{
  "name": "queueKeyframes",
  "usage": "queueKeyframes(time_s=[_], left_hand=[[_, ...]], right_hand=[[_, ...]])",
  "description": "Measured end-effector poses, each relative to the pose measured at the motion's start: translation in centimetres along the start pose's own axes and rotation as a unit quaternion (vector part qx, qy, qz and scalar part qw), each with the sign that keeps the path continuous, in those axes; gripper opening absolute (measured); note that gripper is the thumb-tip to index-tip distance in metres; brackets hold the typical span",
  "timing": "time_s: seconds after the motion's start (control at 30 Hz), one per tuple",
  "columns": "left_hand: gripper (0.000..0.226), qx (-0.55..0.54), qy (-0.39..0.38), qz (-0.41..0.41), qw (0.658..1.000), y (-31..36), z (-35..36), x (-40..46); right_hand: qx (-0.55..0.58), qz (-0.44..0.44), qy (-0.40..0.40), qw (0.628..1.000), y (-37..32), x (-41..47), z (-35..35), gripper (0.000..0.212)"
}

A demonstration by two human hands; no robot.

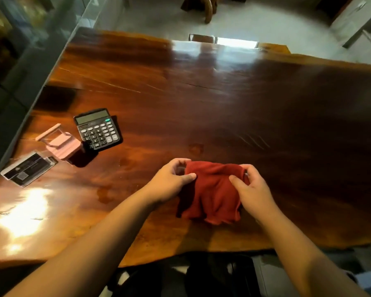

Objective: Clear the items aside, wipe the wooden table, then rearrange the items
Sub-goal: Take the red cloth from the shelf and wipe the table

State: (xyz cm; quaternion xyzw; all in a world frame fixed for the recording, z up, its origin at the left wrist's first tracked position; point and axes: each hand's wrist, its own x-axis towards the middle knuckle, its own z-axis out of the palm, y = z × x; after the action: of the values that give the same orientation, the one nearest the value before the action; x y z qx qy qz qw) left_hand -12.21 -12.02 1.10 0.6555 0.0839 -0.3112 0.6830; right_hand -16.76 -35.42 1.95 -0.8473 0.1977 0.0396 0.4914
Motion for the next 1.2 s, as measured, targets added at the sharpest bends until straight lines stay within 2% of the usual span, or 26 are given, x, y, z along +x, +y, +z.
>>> queueKeyframes(time_s=[0.07,0.13,0.2,0.27,0.33,0.43,0.57,0.67,0.77,0.93,1.2], left_hand=[[0.05,0.133,0.05,0.013,0.99,-1.0,0.1,2.0],[0.06,0.258,0.104,0.011,0.96,-2.6,-0.2,3.3],[0.061,0.326,0.133,0.009,0.936,-4.7,-0.7,3.4],[0.06,0.381,0.148,0.008,0.913,-6.7,-1.3,3.1],[0.059,0.425,0.159,0.014,0.891,-8.5,-1.6,2.6],[0.058,0.461,0.164,0.052,0.87,-10.0,-1.4,2.6],[0.058,0.492,0.151,0.094,0.852,-10.6,-0.1,4.1],[0.058,0.521,0.107,0.125,0.838,-10.5,1.1,5.8],[0.061,0.56,0.072,0.138,0.814,-10.0,2.2,7.6],[0.064,0.603,0.055,0.135,0.785,-9.3,3.5,10.2],[0.077,0.632,0.099,0.101,0.762,-10.4,0.7,10.5]], right_hand=[[-0.056,0.015,0.011,0.998,1.3,2.5,0.3,0.022],[-0.163,0.032,0.017,0.986,2.9,4.5,1.0,0.039],[-0.227,-0.001,0.015,0.974,4.5,5.4,2.4,0.047],[-0.247,-0.065,-0.025,0.966,5.7,5.3,4.6,0.047],[-0.286,-0.087,-0.095,0.949,6.9,5.0,7.3,0.062],[-0.374,-0.08,-0.154,0.911,8.7,4.4,10.8,0.077],[-0.436,-0.117,-0.112,0.885,10.2,4.1,12.1,0.083],[-0.446,-0.146,-0.1,0.877,11.5,4.9,11.1,0.08],[-0.448,-0.15,-0.088,0.877,12.5,5.8,9.6,0.077],[-0.441,-0.088,-0.025,0.893,14.2,7.5,5.9,0.076],[-0.433,-0.038,0.031,0.9,14.4,11.3,5.6,0.081]])
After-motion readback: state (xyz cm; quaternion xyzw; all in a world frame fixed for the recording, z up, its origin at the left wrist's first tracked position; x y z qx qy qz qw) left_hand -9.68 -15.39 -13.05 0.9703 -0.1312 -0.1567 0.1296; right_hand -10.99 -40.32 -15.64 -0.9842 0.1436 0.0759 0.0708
